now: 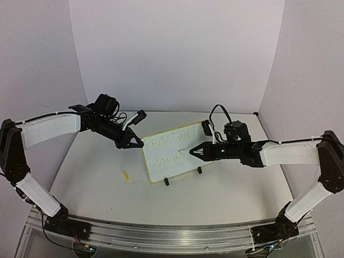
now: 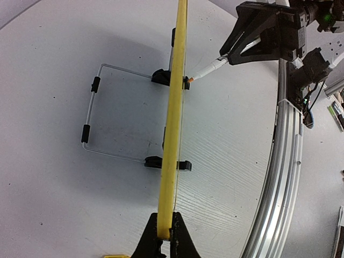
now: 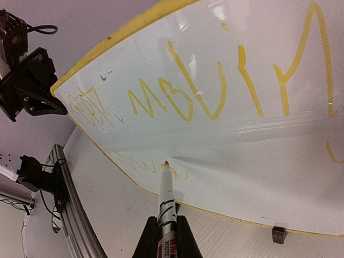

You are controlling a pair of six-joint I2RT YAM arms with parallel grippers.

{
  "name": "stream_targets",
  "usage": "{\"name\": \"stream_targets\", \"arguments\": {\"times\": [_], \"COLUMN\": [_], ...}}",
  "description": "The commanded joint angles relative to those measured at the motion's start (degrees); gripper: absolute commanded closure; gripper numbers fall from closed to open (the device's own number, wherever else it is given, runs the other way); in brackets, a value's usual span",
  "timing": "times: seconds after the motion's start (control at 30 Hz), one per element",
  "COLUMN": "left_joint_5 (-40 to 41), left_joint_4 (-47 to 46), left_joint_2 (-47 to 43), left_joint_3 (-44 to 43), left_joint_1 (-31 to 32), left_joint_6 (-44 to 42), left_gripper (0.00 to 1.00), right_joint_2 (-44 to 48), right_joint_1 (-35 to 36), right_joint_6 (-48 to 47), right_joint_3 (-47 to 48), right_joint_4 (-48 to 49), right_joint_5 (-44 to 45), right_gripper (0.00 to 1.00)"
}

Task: Write a sentence on the whiteboard
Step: Write on the whiteboard with the whiteboard marker without the cap.

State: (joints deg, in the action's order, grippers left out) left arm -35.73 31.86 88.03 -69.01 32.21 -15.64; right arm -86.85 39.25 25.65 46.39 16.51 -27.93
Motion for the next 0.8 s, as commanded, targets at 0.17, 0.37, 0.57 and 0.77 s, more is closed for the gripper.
{"name": "stream_targets", "arguments": {"times": [0.17, 0.37, 0.57, 0.77], "left_joint_5": [4.2, 4.4, 4.4, 4.4], "left_joint_4": [3.5, 3.5, 3.5, 3.6], "left_joint_2": [1.1, 0.9, 0.9, 0.8], "left_joint_3": [-0.2, -0.1, -0.2, -0.1], "left_joint_1": [1.0, 1.0, 1.0, 1.0], "left_joint_6": [-2.6, -2.6, -2.6, -2.7], "left_gripper": [1.00, 1.00, 1.00, 1.00], "right_joint_2": [-2.1, -1.5, 0.1, -0.7], "right_joint_1": [-0.2, -0.2, -0.3, -0.2], "right_joint_6": [0.4, 1.6, 1.9, 2.1], "right_joint_3": [3.0, 2.1, 1.0, -0.5], "right_joint_4": [1.7, 1.7, 1.1, 0.5], "right_joint_5": [1.2, 4.7, 6.0, 6.1], "right_gripper": [1.00, 1.00, 1.00, 1.00]}}
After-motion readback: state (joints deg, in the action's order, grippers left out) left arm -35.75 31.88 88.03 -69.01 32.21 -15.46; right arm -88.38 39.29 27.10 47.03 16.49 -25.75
